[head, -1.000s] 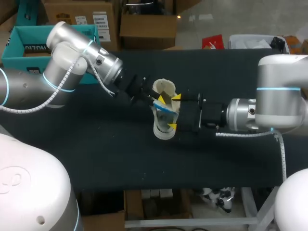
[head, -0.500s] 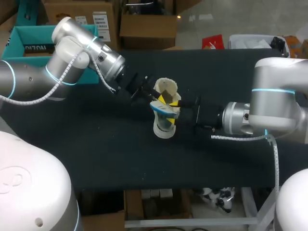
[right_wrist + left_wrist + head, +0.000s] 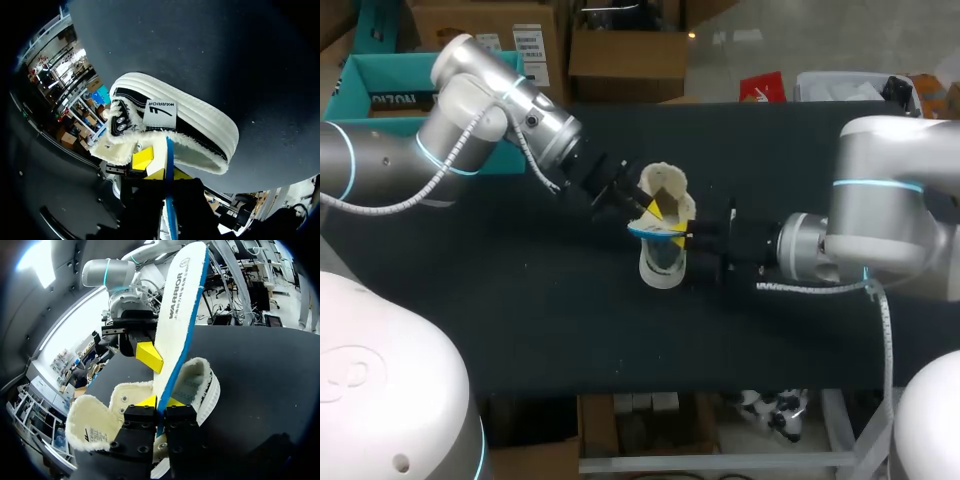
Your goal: Open the shoe tongue, take the insole out of the shoe, put the insole back into the shoe, and pack the shoe into the shoebox
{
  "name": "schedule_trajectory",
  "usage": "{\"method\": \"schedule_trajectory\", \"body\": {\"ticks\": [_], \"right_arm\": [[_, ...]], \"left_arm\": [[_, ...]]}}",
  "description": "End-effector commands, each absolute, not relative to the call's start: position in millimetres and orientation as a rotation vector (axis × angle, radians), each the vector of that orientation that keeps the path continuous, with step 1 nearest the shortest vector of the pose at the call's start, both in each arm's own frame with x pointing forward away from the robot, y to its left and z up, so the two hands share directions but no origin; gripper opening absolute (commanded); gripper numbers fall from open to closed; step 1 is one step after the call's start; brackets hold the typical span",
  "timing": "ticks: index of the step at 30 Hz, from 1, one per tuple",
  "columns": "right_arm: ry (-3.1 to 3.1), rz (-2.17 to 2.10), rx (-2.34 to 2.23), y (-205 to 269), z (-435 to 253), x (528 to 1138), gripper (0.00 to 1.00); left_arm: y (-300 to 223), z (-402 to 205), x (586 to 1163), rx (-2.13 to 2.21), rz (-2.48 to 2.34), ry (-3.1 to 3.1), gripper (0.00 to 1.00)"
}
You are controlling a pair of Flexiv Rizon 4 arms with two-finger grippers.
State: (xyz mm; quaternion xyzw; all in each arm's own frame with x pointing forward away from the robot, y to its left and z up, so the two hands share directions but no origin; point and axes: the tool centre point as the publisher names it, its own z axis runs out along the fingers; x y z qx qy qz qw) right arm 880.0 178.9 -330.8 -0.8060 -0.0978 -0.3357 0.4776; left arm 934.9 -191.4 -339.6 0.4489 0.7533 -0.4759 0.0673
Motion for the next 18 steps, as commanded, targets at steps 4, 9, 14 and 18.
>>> {"method": "schedule_trajectory", "body": {"ticks": [4, 9, 14, 18], "right_arm": [[-0.267, -0.826, -1.978, 185.2, -343.1, 895.2, 0.0], [-0.268, -0.823, -1.985, 182.5, -350.9, 903.9, 0.0], [-0.258, -0.839, -2.006, 180.6, -353.4, 907.5, 0.0], [-0.248, -0.847, -2.027, 180.3, -354.6, 909.5, 0.0]], "left_arm": [[-189.8, -341.0, 932.0, 1.339, -1.441, 2.277, 0.0], [-189.8, -344.8, 934.0, 1.317, -1.442, 2.299, 0.0], [-191.1, -351.1, 939.5, 1.298, -1.461, 2.315, 0.09], [-191.0, -352.4, 940.2, 1.292, -1.47, 2.317, 0.34]]}}
